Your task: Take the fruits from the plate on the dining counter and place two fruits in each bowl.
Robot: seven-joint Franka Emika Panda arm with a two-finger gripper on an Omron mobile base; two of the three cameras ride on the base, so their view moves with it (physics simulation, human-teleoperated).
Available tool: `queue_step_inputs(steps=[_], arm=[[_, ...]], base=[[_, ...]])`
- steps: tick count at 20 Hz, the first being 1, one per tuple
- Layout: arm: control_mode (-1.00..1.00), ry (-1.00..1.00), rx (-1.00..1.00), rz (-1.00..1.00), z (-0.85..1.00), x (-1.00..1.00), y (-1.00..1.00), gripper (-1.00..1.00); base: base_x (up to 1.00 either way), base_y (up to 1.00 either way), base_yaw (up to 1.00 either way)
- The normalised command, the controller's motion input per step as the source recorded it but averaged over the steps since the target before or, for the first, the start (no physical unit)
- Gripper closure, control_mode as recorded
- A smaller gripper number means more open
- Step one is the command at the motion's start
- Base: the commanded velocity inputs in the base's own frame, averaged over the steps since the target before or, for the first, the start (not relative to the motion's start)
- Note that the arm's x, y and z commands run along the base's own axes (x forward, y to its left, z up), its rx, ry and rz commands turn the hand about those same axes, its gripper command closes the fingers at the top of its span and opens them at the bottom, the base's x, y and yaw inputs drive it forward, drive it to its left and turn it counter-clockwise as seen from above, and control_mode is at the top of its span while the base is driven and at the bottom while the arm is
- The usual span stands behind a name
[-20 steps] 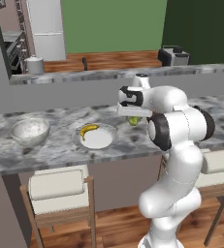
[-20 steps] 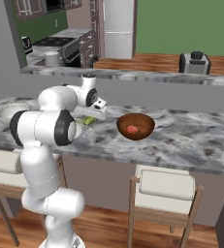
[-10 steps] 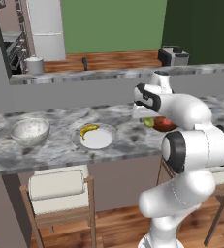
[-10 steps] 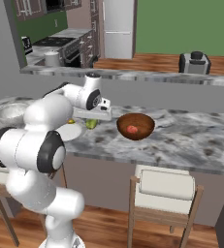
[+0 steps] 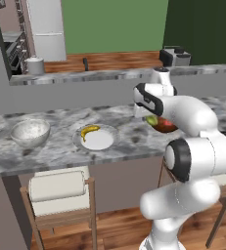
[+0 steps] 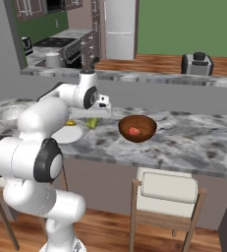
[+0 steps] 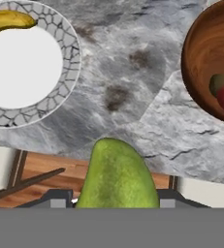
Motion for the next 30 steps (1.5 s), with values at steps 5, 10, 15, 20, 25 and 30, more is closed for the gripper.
queue_step_inputs(steps=[5, 10, 15, 20, 25, 30], arm=[[-1.00, 0.00, -0.02, -0.09, 0.34, -0.26, 0.00, 1.00], [-1.00, 0.00, 0.00, -0.24, 0.23, -0.35, 0.00, 1.00], [-1.00, 0.00, 0.00, -0.08, 0.00, -0.49, -0.08, 1.00], [-1.00, 0.00, 0.00, 0.00, 0.00, -0.14, -0.11, 1.00], [-1.00, 0.00, 0.00, 0.01, 0.00, 0.00, -0.11, 1.00], [-1.00, 0.00, 0.00, 0.01, 0.00, 0.00, 0.00, 1.00]], base=[[0.00, 0.00, 0.00], [0.00, 0.00, 0.00], [0.00, 0.00, 0.00], [0.00, 0.00, 0.00], [0.00, 0.00, 0.00], [0.00, 0.00, 0.00]])
